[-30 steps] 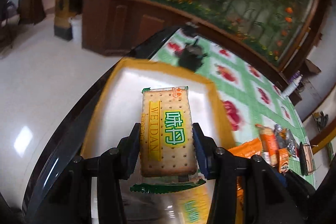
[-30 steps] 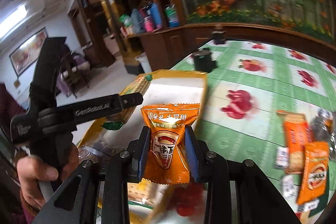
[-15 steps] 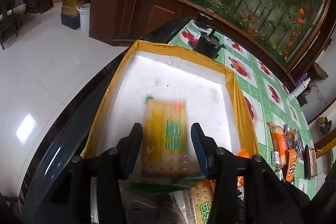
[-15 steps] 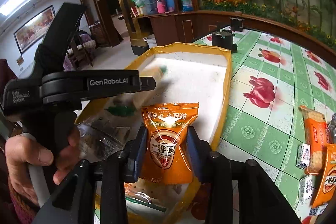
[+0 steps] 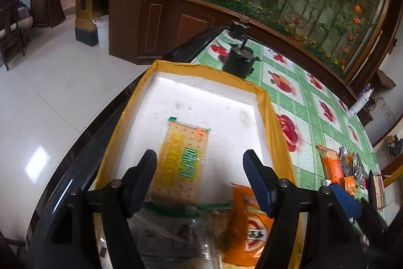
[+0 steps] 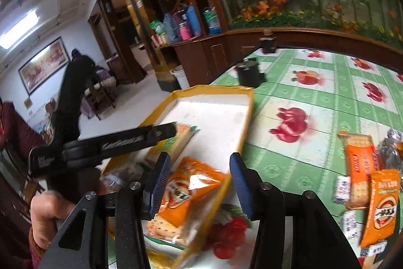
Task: Organize snacks
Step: 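Carry both held snacks into the white tray and open both tools, then grasp an orange cracker pack with left tool while right grasps another orange snack bag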
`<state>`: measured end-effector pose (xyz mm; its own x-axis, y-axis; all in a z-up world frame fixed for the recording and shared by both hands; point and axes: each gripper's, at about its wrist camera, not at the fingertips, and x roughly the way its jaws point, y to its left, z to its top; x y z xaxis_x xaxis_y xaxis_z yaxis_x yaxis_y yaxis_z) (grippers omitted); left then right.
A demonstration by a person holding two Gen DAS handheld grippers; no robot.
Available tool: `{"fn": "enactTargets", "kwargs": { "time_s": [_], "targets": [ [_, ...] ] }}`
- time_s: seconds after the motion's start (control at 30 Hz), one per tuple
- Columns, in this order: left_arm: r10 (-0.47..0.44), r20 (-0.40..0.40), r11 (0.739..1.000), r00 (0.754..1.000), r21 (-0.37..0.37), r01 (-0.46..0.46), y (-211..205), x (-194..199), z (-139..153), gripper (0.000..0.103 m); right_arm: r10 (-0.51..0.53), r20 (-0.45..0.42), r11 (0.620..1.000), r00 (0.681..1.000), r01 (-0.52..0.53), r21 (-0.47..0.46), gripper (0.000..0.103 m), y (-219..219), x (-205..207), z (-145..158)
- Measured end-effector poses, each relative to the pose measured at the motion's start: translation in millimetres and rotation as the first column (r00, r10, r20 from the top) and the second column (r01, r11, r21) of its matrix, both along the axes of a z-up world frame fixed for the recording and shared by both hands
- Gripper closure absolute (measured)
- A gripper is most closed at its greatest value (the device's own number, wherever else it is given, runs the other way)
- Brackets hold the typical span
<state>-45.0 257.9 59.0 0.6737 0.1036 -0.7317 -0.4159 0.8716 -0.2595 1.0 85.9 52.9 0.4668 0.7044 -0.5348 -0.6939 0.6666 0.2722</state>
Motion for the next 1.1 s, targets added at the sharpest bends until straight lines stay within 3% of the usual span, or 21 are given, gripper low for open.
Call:
{"fn": "enactTargets", "kwargs": {
  "time_s": [0.27, 0.47, 0.77, 0.83, 1.1],
  "targets": [
    [-0.086, 0.015, 0.995, 0.996, 0.054, 0.085, -45.8, 7.3, 17.6, 0.033, -0.138, -0.041, 0.986, 0.99, 0.141, 0.084, 0.05, -60.5, 21.7, 14.9],
    [-0.19, 0.005, 0.977, 0.982, 0.094, 0.189, -94.6, 19.1, 21.9, 0.033, -0.235, -0.114, 0.954, 0.965, 0.251, 0.162, 0.05, -121.9, 37.8, 19.6],
    [-0.367, -0.045, 0.927, 0.929, 0.071, 0.369, -173.5, 55.5, 13.5, 0.032, -0.336, -0.222, 0.893, 0.915, 0.385, 0.234, 0.05, -195.9, 52.7, 16.8],
    [-0.4, -0.05, 0.915, 0.915, 0.044, 0.402, -186.6, 71.3, 12.9, 0.026, -0.349, -0.251, 0.881, 0.903, 0.407, 0.24, 0.05, -208.9, 55.3, 13.4],
    [-0.378, -0.209, 0.918, 0.902, 0.043, 0.395, -225.4, 150.2, -24.1, 0.024, -0.39, -0.377, 0.84, 0.84, 0.492, 0.227, 0.05, -249.5, 68.4, -7.1]
  ]
}}
